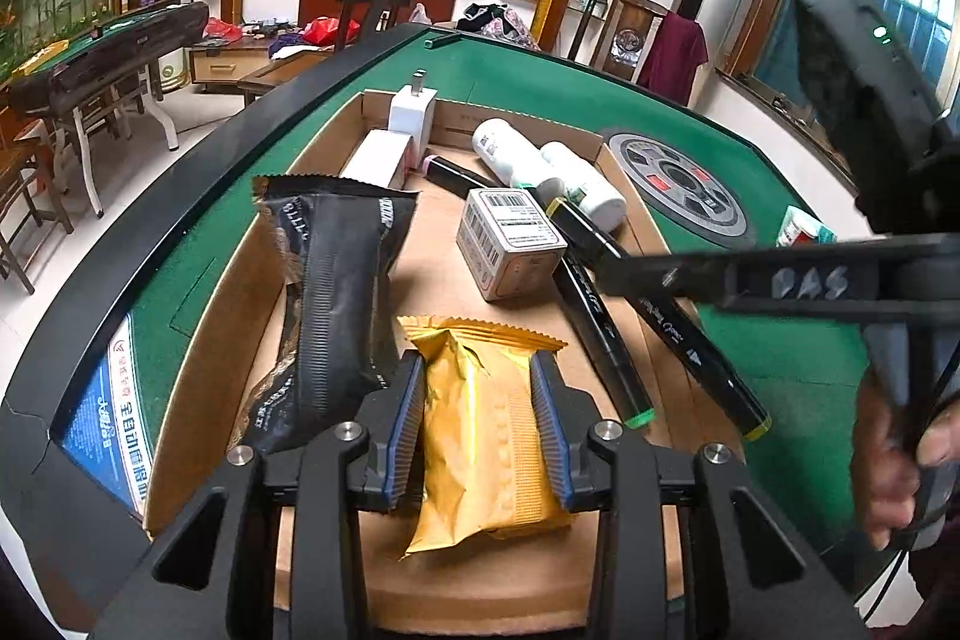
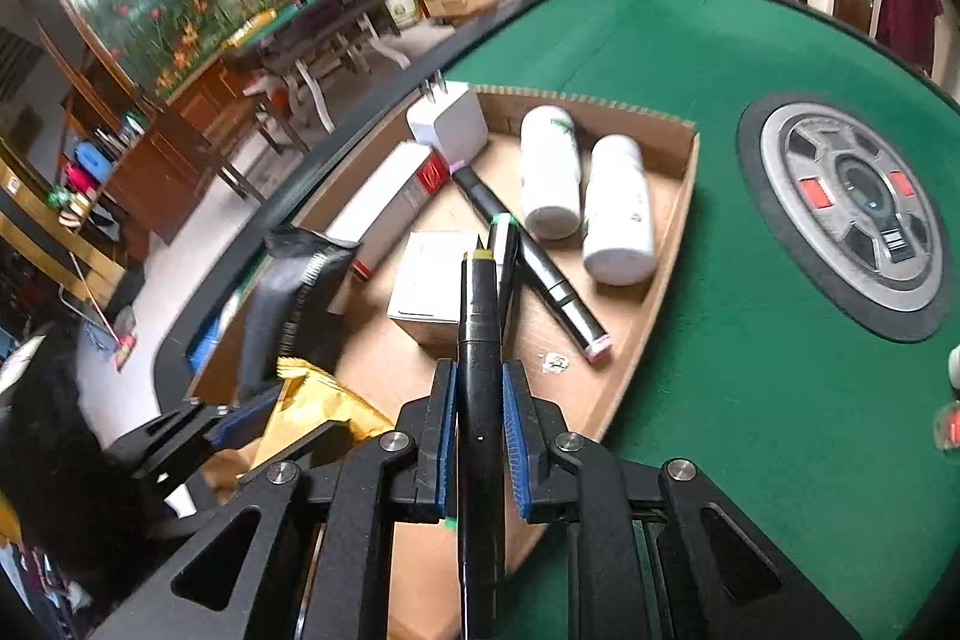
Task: Organize objects
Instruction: 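Lower the yellow packet into the tray with left while right carries the marker in, then withdraw both open grippers from the tray toward the remaining loose items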
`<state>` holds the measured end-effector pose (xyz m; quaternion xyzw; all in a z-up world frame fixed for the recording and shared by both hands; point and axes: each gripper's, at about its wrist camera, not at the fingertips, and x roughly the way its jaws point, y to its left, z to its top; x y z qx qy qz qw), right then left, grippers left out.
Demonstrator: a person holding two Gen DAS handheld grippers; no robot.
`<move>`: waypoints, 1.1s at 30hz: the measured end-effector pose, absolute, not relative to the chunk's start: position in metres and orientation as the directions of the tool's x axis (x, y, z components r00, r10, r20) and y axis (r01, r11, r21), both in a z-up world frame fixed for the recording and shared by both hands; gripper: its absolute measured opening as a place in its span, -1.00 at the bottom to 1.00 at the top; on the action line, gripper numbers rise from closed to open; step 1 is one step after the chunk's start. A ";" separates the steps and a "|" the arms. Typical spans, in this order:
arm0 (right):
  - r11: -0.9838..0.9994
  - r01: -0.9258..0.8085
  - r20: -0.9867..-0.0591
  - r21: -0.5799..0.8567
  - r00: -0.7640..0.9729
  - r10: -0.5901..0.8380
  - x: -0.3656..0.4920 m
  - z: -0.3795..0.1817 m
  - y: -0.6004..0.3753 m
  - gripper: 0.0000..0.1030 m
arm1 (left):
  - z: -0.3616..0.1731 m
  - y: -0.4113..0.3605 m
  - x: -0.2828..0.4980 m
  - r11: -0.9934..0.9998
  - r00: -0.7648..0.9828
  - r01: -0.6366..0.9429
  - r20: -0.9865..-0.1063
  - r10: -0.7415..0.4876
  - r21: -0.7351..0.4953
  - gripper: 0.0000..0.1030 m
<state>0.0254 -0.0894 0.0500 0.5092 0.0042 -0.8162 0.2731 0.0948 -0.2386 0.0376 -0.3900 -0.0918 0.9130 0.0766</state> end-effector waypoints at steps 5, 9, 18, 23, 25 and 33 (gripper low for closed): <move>-0.870 0.441 -0.859 0.221 -0.334 -0.387 0.023 0.040 -0.099 -0.66 | 0.046 -0.246 0.094 -0.962 -0.687 -0.066 -0.687 0.237 -0.267 0.15; -0.870 0.426 -0.840 0.247 -0.354 -0.412 0.025 0.049 -0.088 -0.25 | 0.066 -0.252 0.106 -0.961 -0.731 -0.055 -0.645 0.224 -0.271 0.41; -0.902 0.337 -0.758 0.269 -0.504 -0.415 0.042 0.095 -0.001 0.47 | 0.101 -0.257 0.121 -0.942 -0.779 -0.057 -0.576 0.249 -0.330 0.55; -0.970 0.190 -0.730 0.151 -0.640 -0.239 0.050 0.127 0.085 0.58 | 0.117 -0.226 0.115 -0.925 -0.768 -0.136 -0.552 0.324 -0.354 0.56; -0.989 0.092 -0.661 0.120 -0.735 -0.149 0.057 0.154 0.131 0.78 | 0.120 -0.207 0.109 -0.918 -0.754 -0.168 -0.553 0.354 -0.359 0.56; -0.832 -0.168 -0.524 0.529 -0.835 -0.165 0.064 0.138 0.286 1.00 | 0.119 -0.135 0.086 -0.884 -0.661 -0.270 -0.594 0.458 -0.382 0.56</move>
